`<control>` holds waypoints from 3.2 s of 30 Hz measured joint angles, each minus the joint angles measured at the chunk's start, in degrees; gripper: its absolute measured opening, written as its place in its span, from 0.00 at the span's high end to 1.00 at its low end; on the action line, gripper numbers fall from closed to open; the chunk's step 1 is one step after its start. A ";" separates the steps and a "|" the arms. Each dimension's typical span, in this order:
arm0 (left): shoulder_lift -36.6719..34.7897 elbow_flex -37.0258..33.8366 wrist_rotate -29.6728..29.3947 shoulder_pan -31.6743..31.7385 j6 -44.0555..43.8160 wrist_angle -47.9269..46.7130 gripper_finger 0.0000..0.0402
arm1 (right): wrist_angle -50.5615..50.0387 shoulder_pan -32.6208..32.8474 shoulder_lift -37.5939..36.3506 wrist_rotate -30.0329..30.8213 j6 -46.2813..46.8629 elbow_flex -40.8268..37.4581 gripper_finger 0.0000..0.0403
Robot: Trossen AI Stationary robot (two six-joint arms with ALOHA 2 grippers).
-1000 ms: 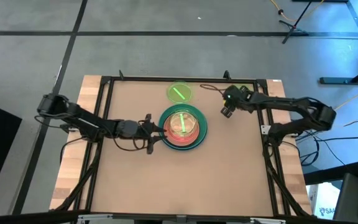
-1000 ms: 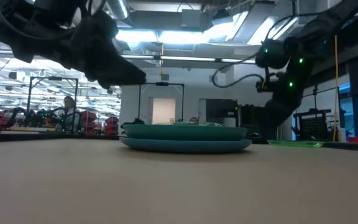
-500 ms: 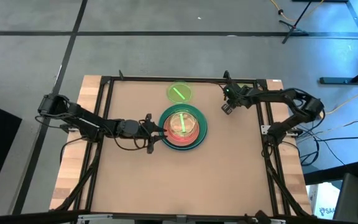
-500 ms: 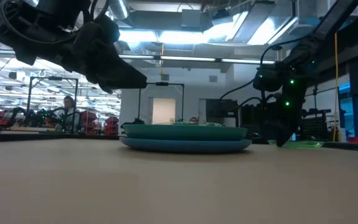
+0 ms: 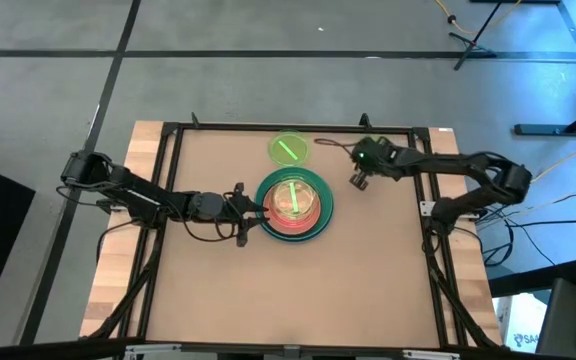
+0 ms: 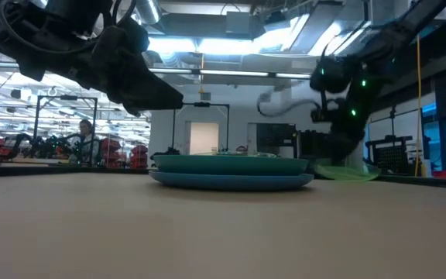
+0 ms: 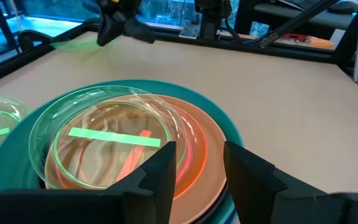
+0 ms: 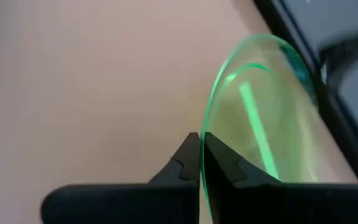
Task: Stack plastic plates
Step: Stack the light green plate on top of the light green plate
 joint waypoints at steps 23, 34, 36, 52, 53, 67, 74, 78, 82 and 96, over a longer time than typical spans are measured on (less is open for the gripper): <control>-0.02 0.02 -0.72 -0.02 0.05 0.02 0.68 | 24.84 32.98 -0.83 -6.81 -6.14 2.71 1.00; -0.04 0.10 -3.12 0.36 2.07 0.03 0.68 | 33.99 35.12 8.91 -8.76 -10.08 2.71 1.00; -0.03 0.55 -3.04 0.97 2.87 -0.04 0.68 | 34.03 35.12 9.75 -8.41 -9.29 2.71 1.00; -0.04 9.37 -2.11 10.06 10.63 -15.76 0.68 | 33.86 35.21 8.57 -13.61 -6.46 2.71 0.57; -0.04 10.20 -2.56 11.41 10.65 -17.91 0.68 | 32.83 35.21 7.36 -13.61 -6.42 2.71 0.55; 4.37 20.86 11.67 41.66 0.03 -33.10 0.68 | 25.12 34.90 0.09 -1.07 -8.58 2.32 0.53; 17.97 31.33 19.03 47.97 1.47 -37.33 0.68 | 23.97 31.44 0.09 -0.78 -8.61 1.83 0.53; 25.29 38.49 21.36 49.30 1.82 -43.24 0.68 | 23.14 29.62 0.11 -0.95 -8.57 1.83 0.53; 30.81 44.72 21.72 49.91 3.12 -48.31 0.68 | 22.78 28.49 0.11 -0.97 -8.57 1.80 0.53; 40.45 55.15 23.16 50.56 4.37 -56.00 0.68 | 24.16 28.26 0.13 -1.43 -8.74 0.39 0.53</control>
